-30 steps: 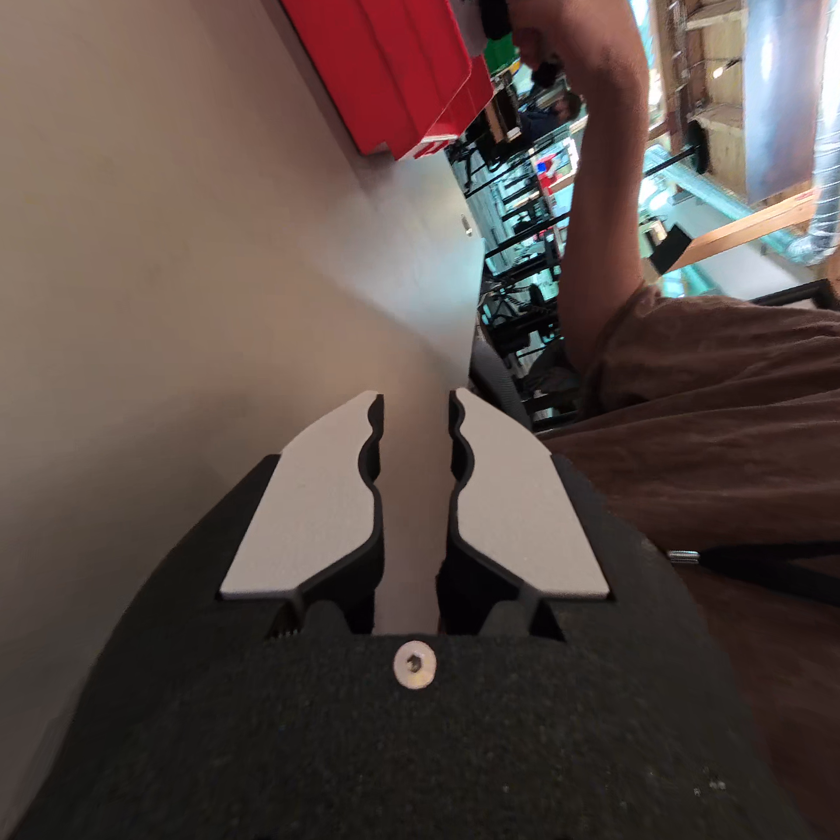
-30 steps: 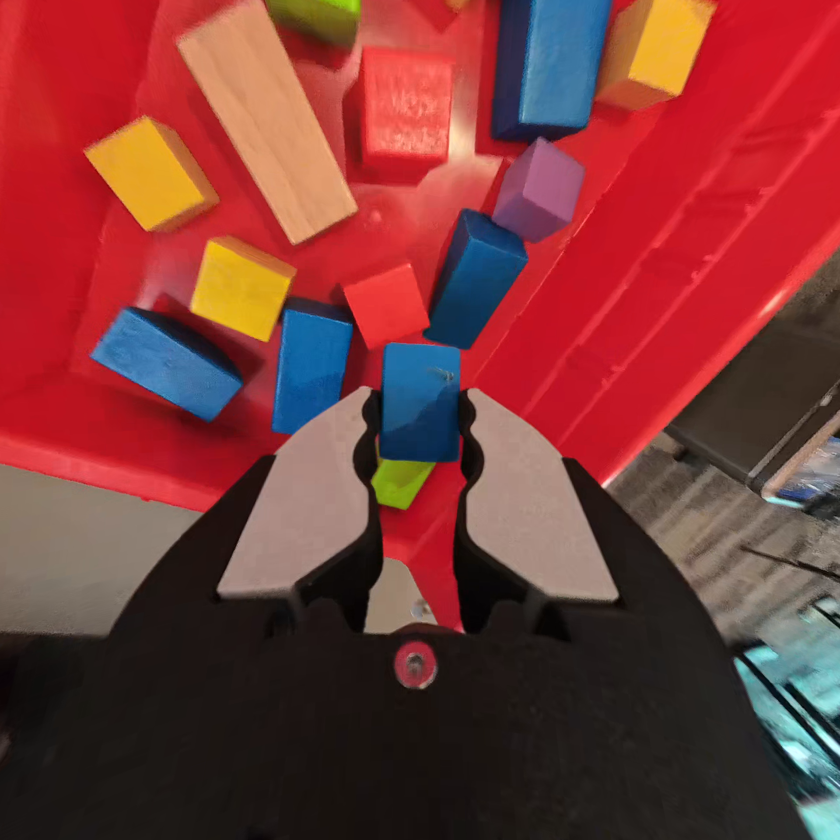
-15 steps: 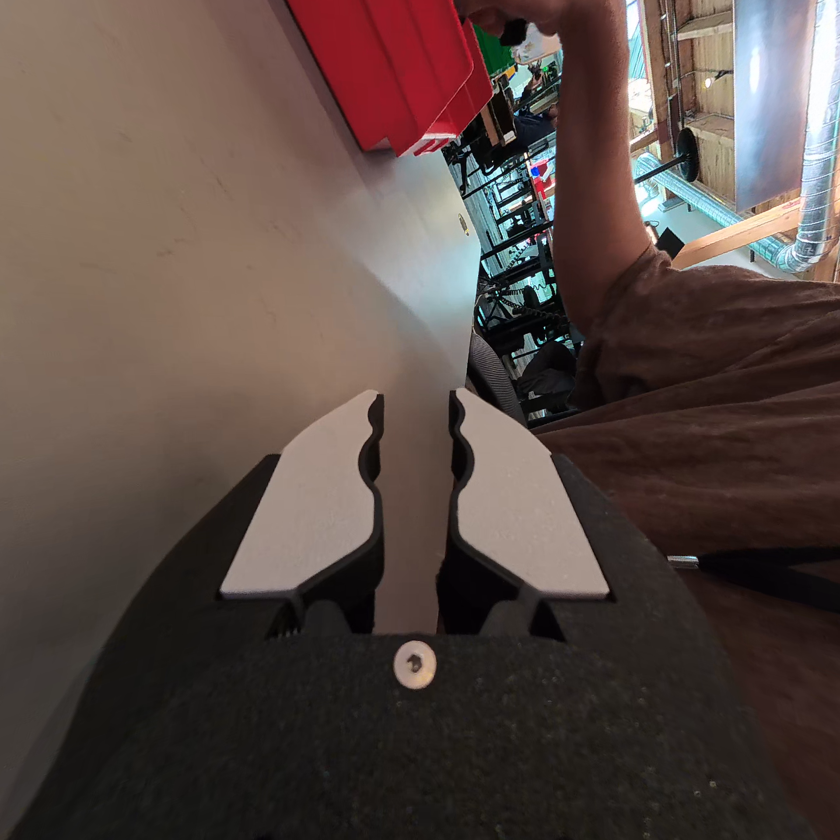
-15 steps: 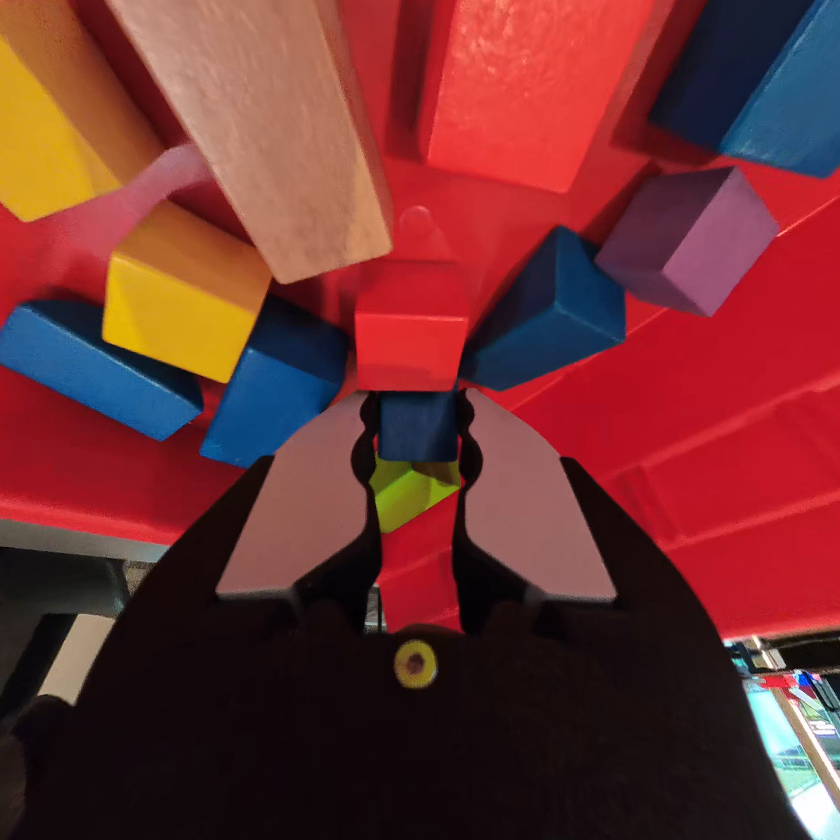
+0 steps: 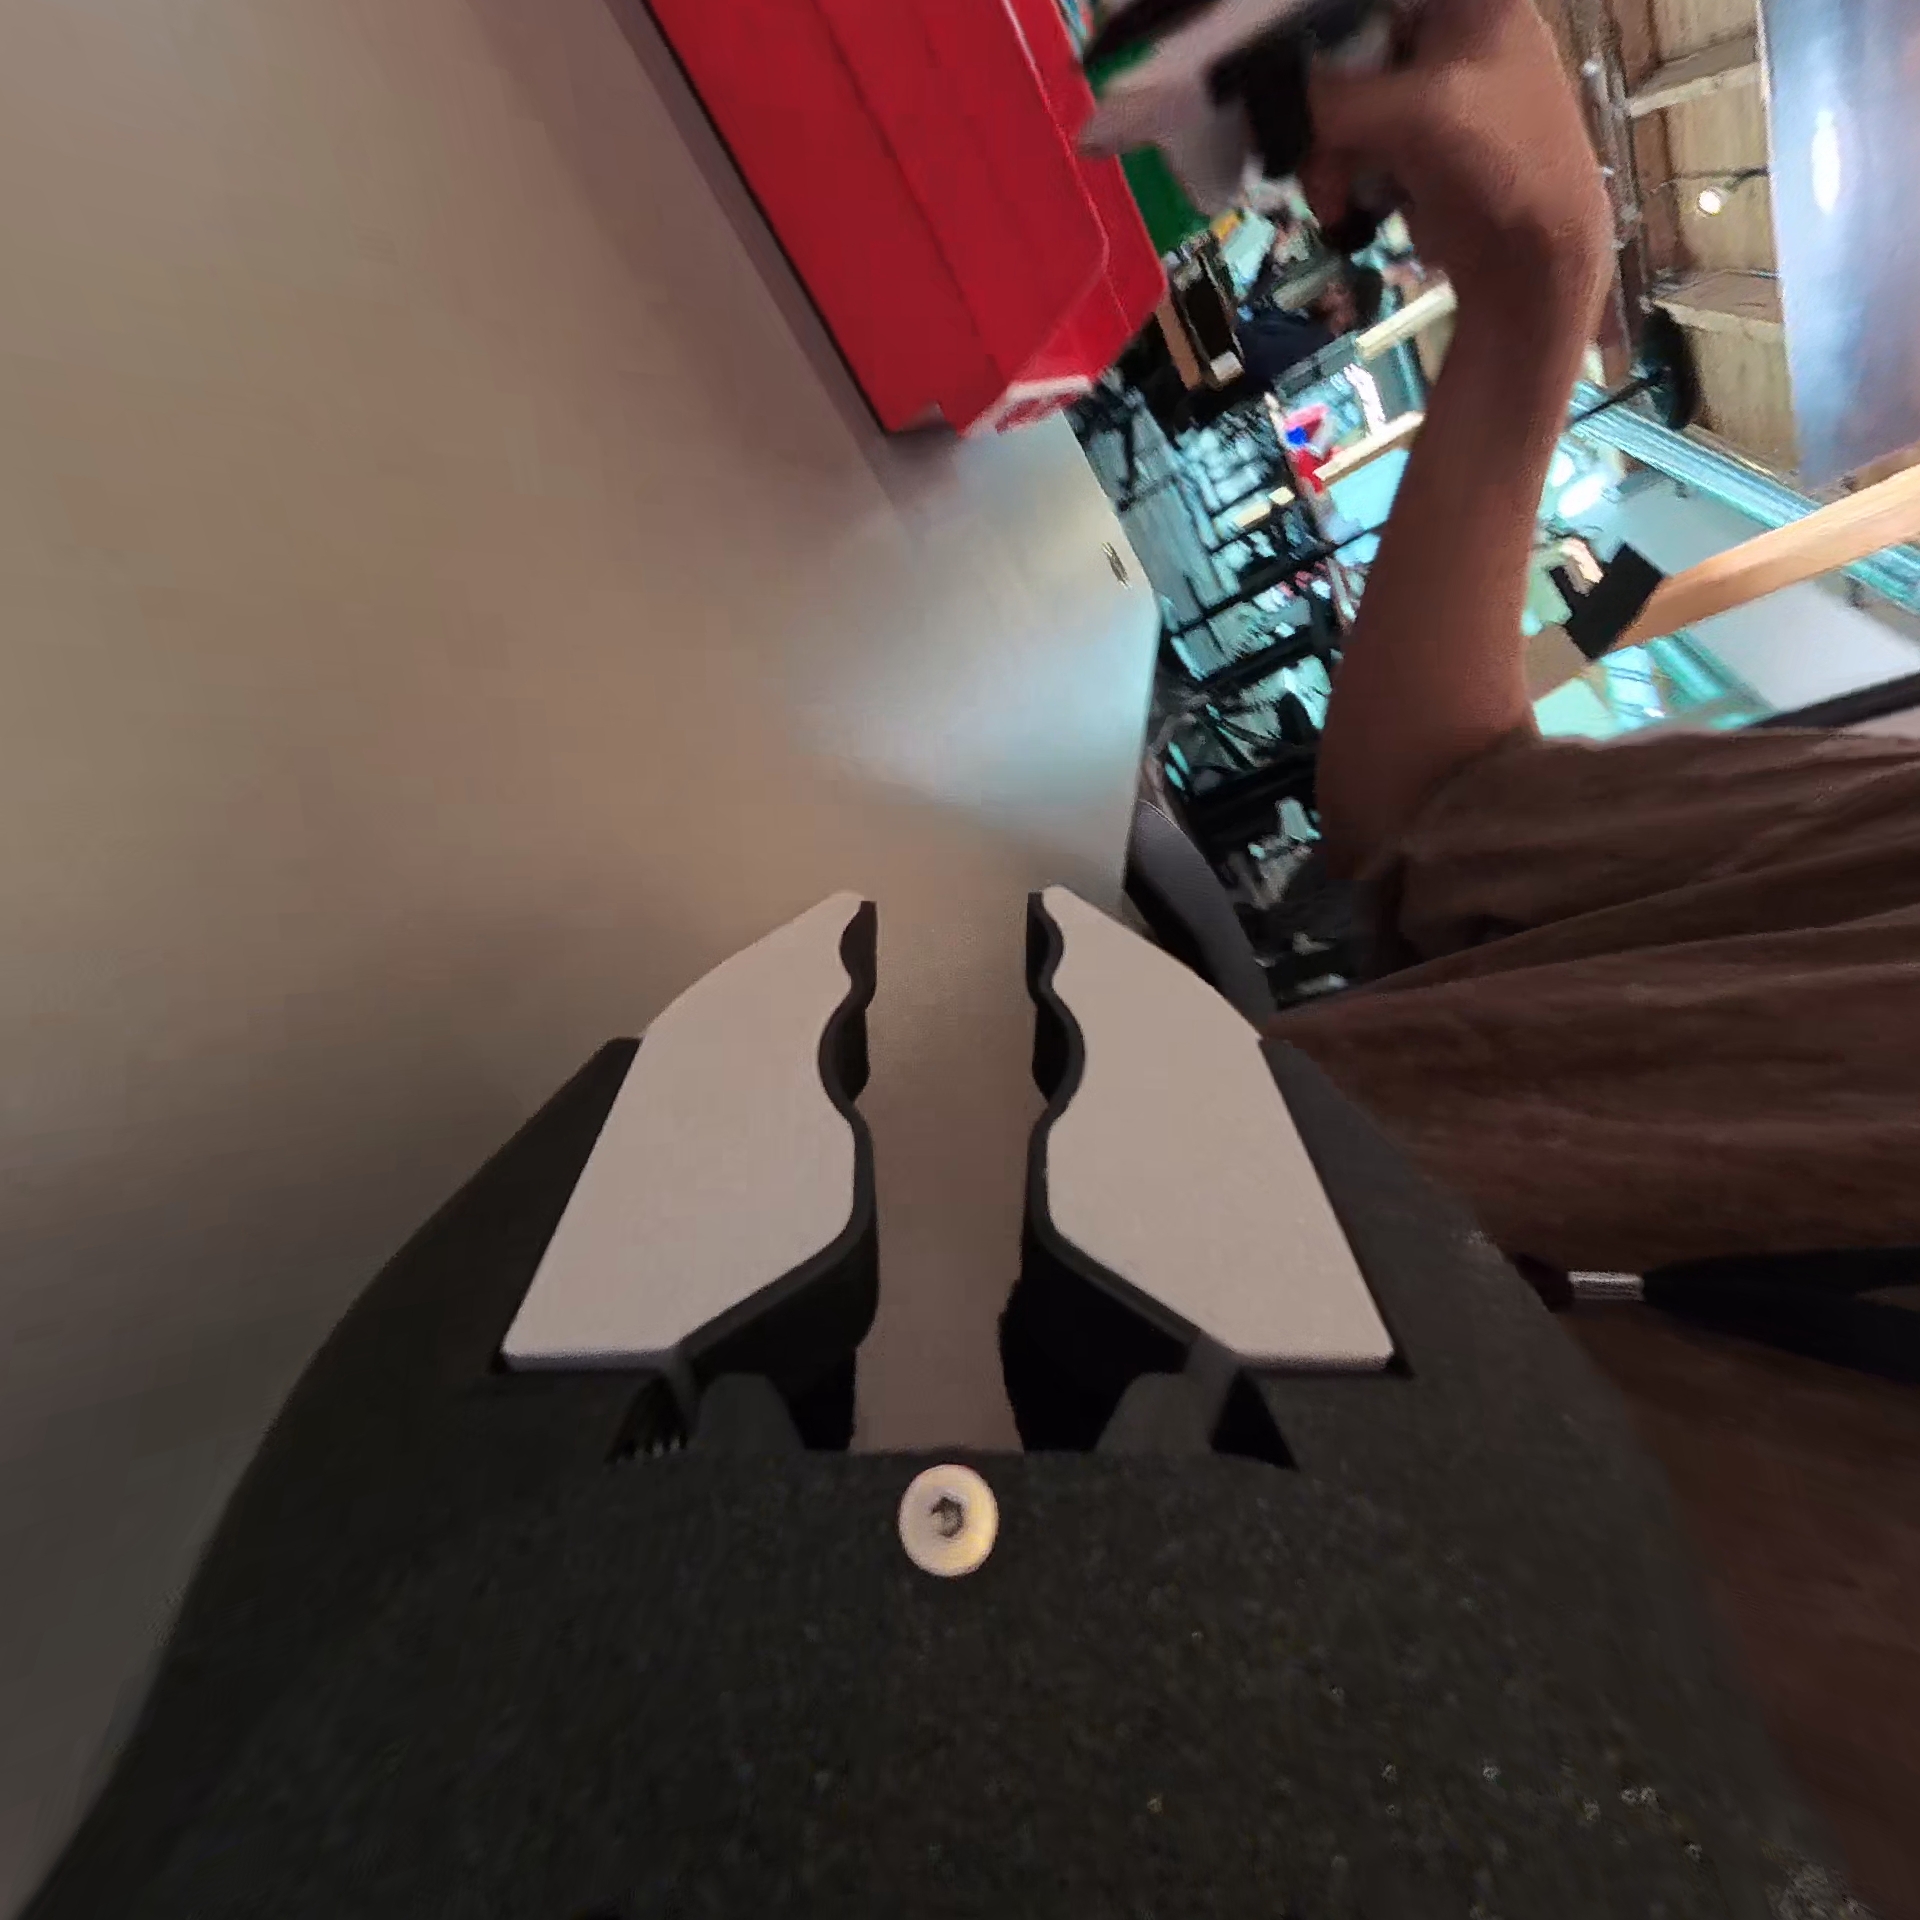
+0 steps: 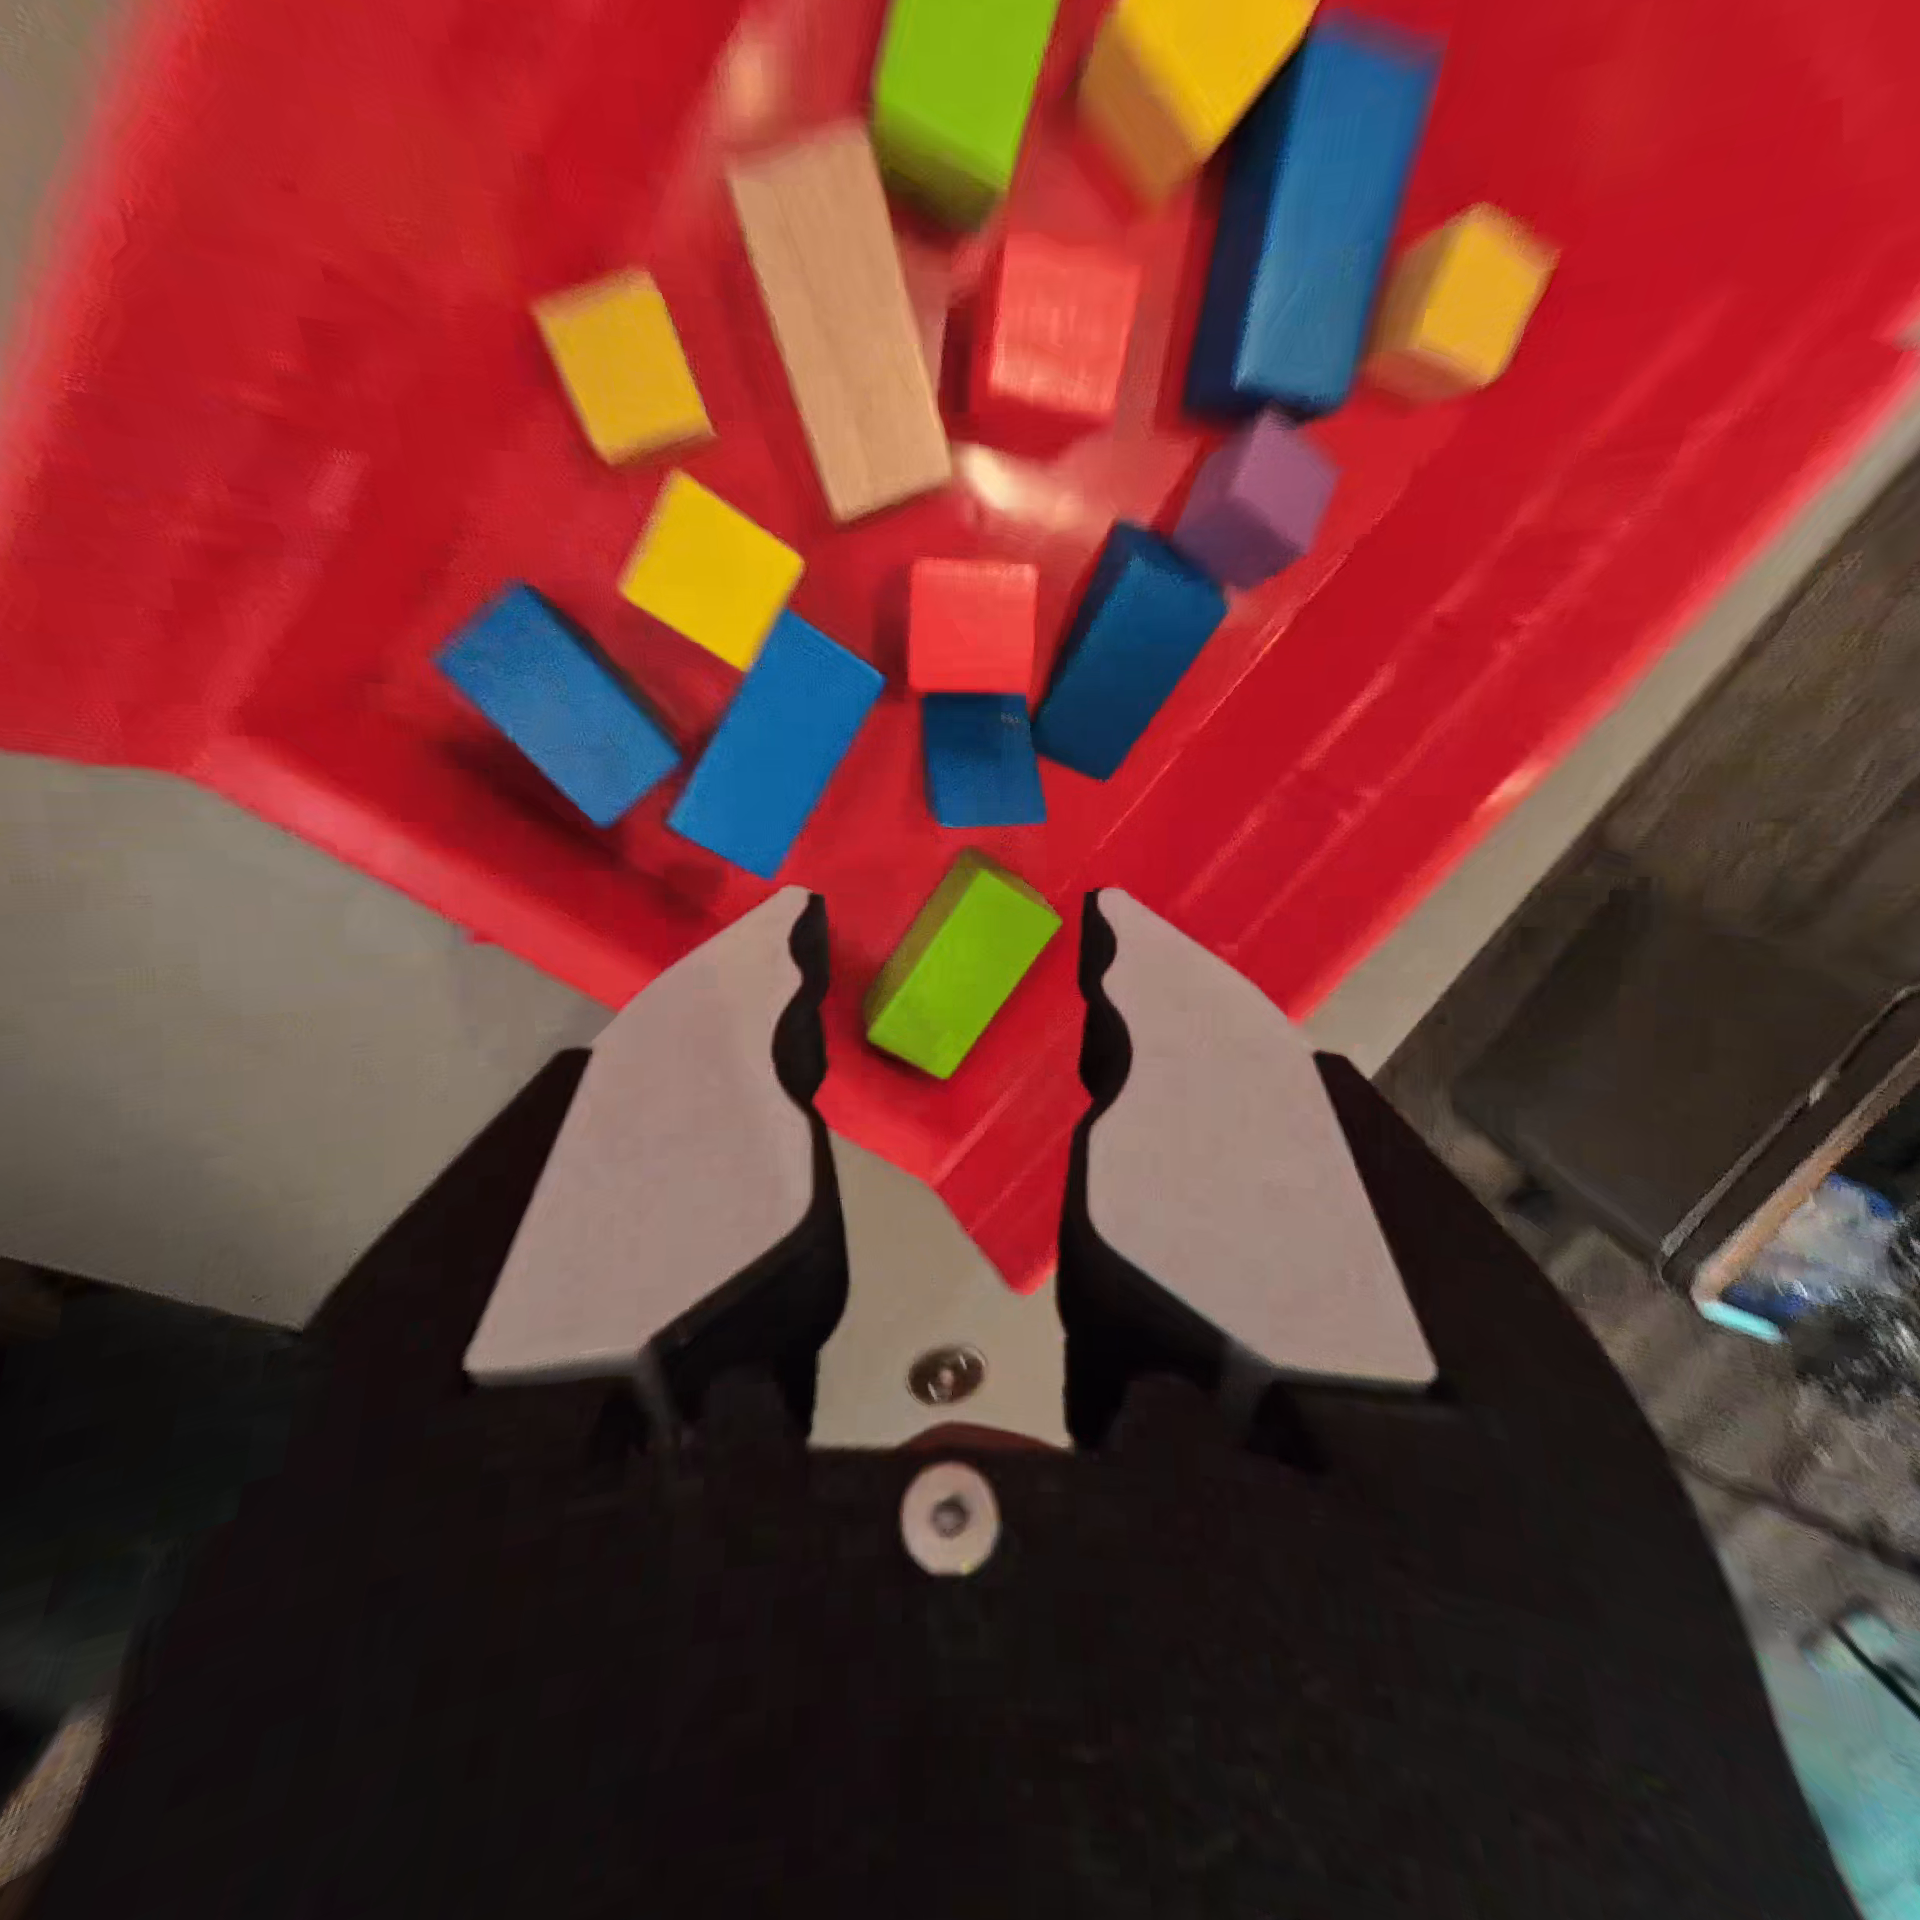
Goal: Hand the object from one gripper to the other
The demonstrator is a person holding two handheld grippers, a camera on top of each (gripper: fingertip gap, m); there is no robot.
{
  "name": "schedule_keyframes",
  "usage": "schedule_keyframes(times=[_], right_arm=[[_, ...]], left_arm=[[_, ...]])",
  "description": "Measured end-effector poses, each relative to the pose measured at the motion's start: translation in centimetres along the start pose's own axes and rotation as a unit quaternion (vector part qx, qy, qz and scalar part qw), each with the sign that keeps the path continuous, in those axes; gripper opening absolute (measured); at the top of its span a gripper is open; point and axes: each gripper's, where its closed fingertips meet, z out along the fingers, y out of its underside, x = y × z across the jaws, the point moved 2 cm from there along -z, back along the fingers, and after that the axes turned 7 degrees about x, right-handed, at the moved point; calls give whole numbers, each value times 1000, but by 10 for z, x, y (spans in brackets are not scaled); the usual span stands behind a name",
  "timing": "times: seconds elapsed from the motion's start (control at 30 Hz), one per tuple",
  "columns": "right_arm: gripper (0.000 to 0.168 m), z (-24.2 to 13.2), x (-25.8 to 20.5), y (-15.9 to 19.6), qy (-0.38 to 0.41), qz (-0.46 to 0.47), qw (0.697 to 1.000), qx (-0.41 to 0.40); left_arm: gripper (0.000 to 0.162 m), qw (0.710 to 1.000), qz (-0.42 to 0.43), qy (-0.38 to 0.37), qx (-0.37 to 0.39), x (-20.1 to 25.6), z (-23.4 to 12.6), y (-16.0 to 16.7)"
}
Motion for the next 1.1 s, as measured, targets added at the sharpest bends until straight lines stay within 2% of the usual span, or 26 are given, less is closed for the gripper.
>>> schedule_keyframes(times=[0.07,0.13,0.17,0.23,0.3,0.37,0.47,0.53,0.63,0.7,0.83,0.87,0.93,1.0,1.07,1.1], right_arm=[[41,-35,-12,-5,22,18,992,122],[42,-61,-24,-7,61,48,963,259],[42,-69,-32,-4,78,71,940,324],[58,-72,-55,7,90,123,887,436],[62,-54,-83,25,72,183,846,496],[67,-29,-110,36,32,227,832,505],[72,-5,-128,49,63,237,833,496],[72,-2,-128,58,123,210,841,483],[71,-7,-117,64,178,184,849,462],[71,-4,-115,69,181,176,855,454],[70,-6,-116,76,167,189,852,458],[70,-6,-116,76,165,191,853,457],[70,-5,-116,77,166,188,853,458],[70,-5,-116,78,165,188,852,460],[69,-6,-116,79,163,193,849,464],[69,-6,-116,79,156,196,848,467]], left_arm=[[27,997,47,-42,33,2,-19,-13],[27,981,127,-111,92,10,-46,-33],[28,967,169,-147,122,17,-62,-42],[40,926,242,-221,187,33,-96,-57],[54,885,278,-294,229,40,-126,-60],[65,863,260,-353,253,32,-150,-50],[78,898,168,-332,235,14,-160,-16],[66,905,143,-324,236,6,-170,3],[63,868,158,-386,271,-9,-196,21],[72,857,164,-417,255,-15,-205,32],[62,827,193,-469,241,-20,-220,35],[65,827,195,-467,244,-19,-220,35],[80,829,192,-464,244,-21,-219,36],[90,819,169,-489,248,-30,-226,40],[88,812,144,-504,257,-38,-234,43],[85,819,139,-495,256,-39,-234,44]])
